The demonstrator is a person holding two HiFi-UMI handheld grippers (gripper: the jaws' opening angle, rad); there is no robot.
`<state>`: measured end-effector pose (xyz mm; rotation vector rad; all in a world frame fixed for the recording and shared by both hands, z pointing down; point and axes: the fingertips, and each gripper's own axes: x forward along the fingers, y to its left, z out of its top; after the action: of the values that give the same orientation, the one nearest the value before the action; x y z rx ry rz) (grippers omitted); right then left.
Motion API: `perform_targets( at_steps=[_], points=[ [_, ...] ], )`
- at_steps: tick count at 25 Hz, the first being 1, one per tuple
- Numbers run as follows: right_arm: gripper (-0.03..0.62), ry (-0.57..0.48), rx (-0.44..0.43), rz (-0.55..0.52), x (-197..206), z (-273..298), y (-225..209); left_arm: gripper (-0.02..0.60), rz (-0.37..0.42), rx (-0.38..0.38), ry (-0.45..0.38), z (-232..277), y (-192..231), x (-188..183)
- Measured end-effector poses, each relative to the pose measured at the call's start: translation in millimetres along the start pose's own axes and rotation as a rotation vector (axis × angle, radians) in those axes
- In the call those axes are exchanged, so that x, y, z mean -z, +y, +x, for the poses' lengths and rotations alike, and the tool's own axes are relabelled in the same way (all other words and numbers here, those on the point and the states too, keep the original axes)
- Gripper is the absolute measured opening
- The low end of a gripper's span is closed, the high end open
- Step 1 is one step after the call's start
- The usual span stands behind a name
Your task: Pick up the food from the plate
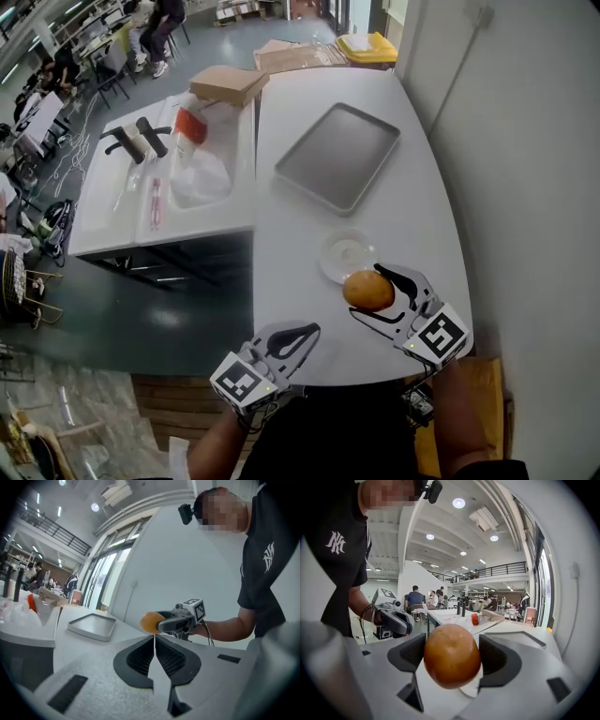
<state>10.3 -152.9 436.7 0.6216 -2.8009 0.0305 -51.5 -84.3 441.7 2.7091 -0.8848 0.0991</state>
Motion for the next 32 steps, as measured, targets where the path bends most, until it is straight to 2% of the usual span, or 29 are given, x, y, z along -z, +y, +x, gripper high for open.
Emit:
perform_targets(
  at_steps=[6, 10, 22, 26, 32],
  points=[
    [0.351, -0.061, 0.008, -0.083, -50.8, -29.9, 56.5, 0.009, 0.051, 0.008, -0.043, -40.5, -42.5, -19.6],
    [0.351, -0.089, 0.017, -0.098, -73.4, -48.9, 97.7, 0.009, 0.085, 0.015, -0.073, -71.1, -68.5, -29.9],
    [0.351, -0.081, 0.087, -0.086, -86.4, -112.0, 195.8, 0.009, 0.154, 0.069, -0.124, -118.5, -129.2, -24.1],
    [0.351, -0.086, 0.107, -0.053, -86.3, -125.8, 214.6, 0.009, 0.13, 0.093, -0.123, -123.6, -144.7, -18.9],
    [0.351, -0.074, 0.141, -0.031, -79.7, -135.4, 215.3, 0.009, 0.082, 0.111, -0.119, -121.1, -150.4, -16.8]
  ],
)
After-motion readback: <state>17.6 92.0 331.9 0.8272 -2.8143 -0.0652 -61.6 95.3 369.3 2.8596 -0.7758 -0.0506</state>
